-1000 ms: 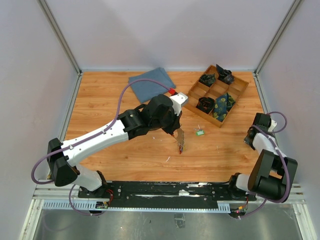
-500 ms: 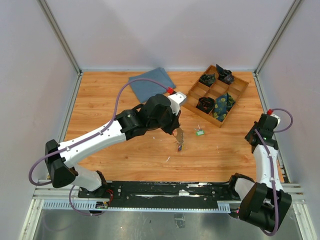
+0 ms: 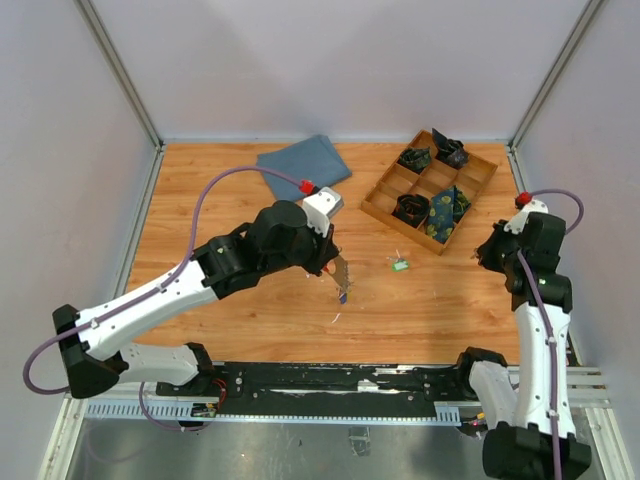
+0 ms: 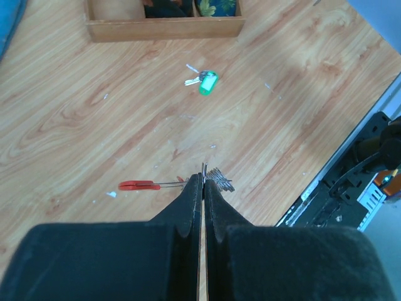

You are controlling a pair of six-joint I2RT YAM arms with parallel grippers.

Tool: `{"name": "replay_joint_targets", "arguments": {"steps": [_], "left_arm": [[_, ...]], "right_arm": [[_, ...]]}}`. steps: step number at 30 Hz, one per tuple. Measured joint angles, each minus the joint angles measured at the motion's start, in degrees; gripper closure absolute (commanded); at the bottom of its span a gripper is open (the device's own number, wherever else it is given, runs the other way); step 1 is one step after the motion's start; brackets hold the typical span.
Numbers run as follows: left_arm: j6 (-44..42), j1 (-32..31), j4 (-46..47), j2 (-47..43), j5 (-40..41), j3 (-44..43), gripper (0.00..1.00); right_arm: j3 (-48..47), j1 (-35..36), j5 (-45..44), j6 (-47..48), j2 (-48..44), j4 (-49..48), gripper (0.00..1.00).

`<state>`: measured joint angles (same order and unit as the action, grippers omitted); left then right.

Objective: Put the keys on the keyring

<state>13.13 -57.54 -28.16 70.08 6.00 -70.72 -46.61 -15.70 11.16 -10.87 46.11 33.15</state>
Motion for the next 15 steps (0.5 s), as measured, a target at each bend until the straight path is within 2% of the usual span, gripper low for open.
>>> {"name": "replay_joint_targets", "arguments": {"steps": [7,15], "left_arm": [[-0.42,-0.02,1.57,-8.79,3.80,6.08,0.99],[-2.97,-0.04,5.70,-20.24,5.51,14.10,0.99]], "right_arm": [[-9.44,14.84,7.30,1.55,-1.68,4.96,0.99],[-14.67,28.26,17.94,2.99,-0.46,4.87,0.99]]}}
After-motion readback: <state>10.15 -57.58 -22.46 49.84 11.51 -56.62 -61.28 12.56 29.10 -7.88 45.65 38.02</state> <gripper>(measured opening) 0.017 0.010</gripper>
